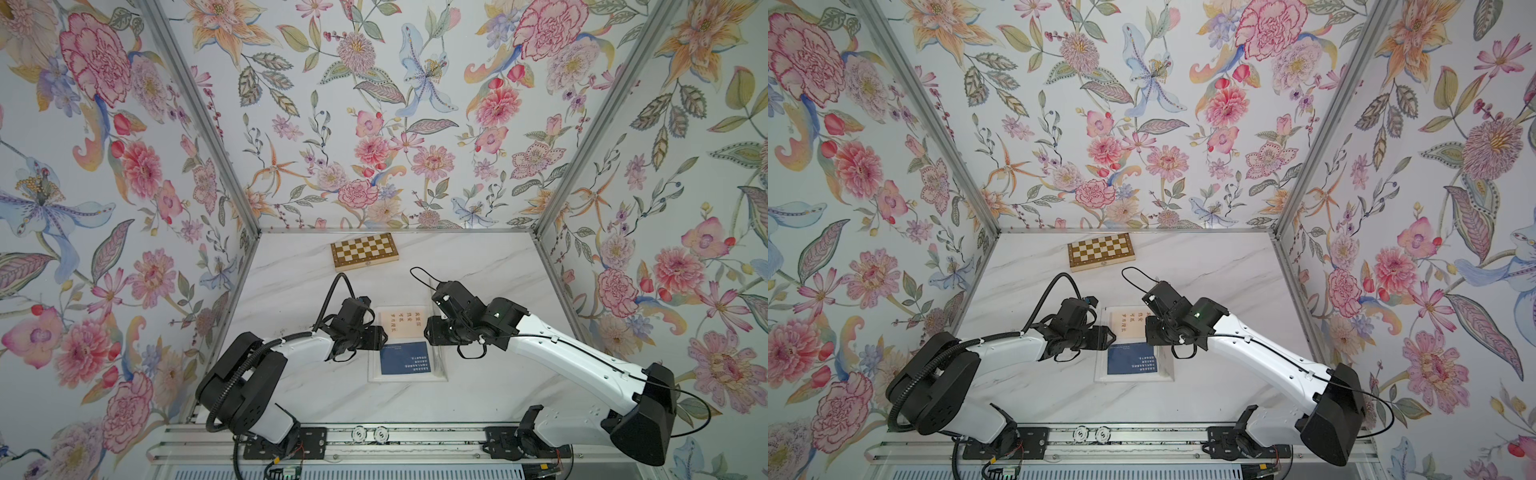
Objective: Place the photos into the photo albums
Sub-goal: Close the photo album at the center of the board.
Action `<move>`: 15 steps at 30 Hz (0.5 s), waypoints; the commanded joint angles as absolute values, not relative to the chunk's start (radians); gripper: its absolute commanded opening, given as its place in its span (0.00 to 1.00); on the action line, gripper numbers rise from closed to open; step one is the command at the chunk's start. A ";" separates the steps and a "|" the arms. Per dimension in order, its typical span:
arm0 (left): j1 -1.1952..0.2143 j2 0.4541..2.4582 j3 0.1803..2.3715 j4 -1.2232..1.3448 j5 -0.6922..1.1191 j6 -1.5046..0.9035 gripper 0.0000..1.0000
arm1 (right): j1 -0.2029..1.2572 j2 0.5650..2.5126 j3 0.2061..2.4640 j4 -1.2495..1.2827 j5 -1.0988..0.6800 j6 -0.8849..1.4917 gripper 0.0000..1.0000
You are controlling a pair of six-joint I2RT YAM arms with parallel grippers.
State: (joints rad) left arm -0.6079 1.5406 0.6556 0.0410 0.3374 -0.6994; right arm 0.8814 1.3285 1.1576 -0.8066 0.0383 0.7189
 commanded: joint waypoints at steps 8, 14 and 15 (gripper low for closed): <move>-0.641 1.572 0.664 -0.023 0.369 -0.725 0.66 | 0.891 1.399 1.199 -0.733 0.017 0.700 0.45; -0.642 1.514 0.666 -0.047 0.364 -0.719 0.66 | 0.914 1.450 1.214 -0.682 -0.015 0.701 0.46; -0.640 1.505 0.666 -0.055 0.359 -0.716 0.66 | 0.918 1.462 1.220 -0.675 -0.024 0.702 0.47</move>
State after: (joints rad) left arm -0.6250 1.5372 0.6666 0.0162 0.3382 -0.7078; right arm 0.9035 1.4338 1.1816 -0.7101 0.0029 0.7132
